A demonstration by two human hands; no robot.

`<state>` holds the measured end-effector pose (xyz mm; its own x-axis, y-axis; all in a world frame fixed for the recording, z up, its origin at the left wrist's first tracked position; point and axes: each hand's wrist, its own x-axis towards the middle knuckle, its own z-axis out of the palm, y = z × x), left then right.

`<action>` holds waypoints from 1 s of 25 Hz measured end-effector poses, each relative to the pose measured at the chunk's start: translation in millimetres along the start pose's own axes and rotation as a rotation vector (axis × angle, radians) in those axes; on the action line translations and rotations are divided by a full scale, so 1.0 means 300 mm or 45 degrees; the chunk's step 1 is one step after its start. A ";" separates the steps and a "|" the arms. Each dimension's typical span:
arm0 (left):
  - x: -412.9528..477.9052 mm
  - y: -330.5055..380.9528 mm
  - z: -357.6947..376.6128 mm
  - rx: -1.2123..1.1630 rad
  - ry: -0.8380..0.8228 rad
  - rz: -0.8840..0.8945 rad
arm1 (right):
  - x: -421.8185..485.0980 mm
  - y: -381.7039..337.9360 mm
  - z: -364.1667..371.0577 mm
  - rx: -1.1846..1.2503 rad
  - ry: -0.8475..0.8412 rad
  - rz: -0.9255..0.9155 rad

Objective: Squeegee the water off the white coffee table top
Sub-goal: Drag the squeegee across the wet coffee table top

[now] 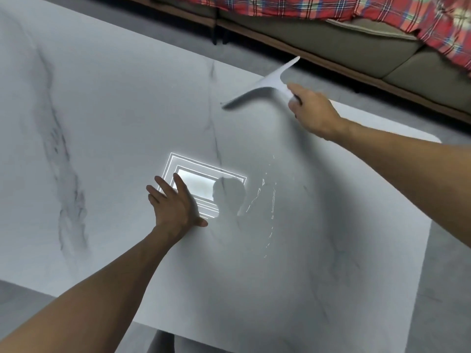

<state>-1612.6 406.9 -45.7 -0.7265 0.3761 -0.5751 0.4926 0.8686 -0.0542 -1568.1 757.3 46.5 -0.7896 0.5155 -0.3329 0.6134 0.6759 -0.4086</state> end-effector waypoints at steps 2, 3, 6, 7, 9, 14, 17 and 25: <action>0.006 -0.004 0.004 0.000 -0.010 -0.003 | 0.051 -0.009 0.010 0.021 0.002 0.084; 0.010 -0.009 0.007 -0.005 -0.018 -0.001 | 0.042 0.002 0.018 -0.005 -0.004 0.105; 0.011 -0.010 0.011 -0.009 -0.032 0.004 | -0.106 0.067 0.043 -0.074 -0.037 0.094; 0.009 -0.007 0.008 -0.014 -0.033 0.002 | -0.179 0.096 0.050 -0.078 -0.055 0.085; 0.003 -0.004 -0.005 -0.010 -0.048 0.000 | -0.336 0.153 0.068 -0.088 -0.070 0.093; -0.030 0.010 -0.040 -0.036 -0.079 0.009 | -0.670 0.239 0.054 -0.038 -0.208 0.273; -0.077 0.070 -0.027 -0.008 0.050 0.221 | -0.572 0.237 -0.006 0.231 -0.004 0.406; -0.114 0.268 0.063 -0.031 -0.071 0.306 | -0.233 0.214 -0.019 0.192 0.103 0.636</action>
<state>-1539.2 457.6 -46.0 -0.5622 0.5548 -0.6133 0.6358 0.7642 0.1086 -1473.6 767.7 48.4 -0.3956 0.7984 -0.4539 0.9058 0.2575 -0.3365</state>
